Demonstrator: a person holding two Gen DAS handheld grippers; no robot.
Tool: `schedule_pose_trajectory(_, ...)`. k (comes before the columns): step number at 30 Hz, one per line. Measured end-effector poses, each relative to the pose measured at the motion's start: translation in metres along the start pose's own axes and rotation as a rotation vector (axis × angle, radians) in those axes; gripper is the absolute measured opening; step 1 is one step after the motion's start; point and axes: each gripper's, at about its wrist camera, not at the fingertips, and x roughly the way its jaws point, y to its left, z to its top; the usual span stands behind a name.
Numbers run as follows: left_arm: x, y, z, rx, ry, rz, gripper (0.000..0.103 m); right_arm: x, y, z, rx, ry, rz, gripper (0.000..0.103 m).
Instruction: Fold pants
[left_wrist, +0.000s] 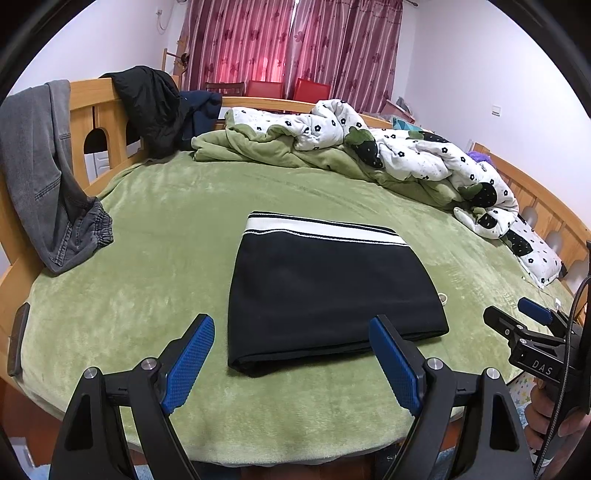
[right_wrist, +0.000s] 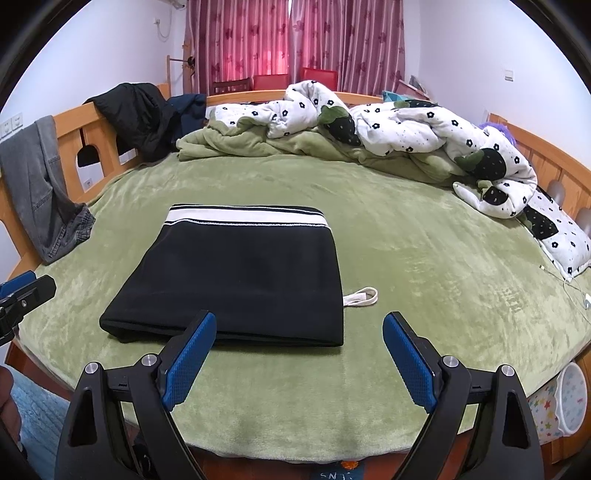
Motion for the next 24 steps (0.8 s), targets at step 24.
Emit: schedule_pose_trajectory(24,0.0016,0.0002,-0.001,-0.006,0.0,0.006,0.085,-0.0001,-0.0068,0.0006,0.001,-0.004,-0.007,0.091)
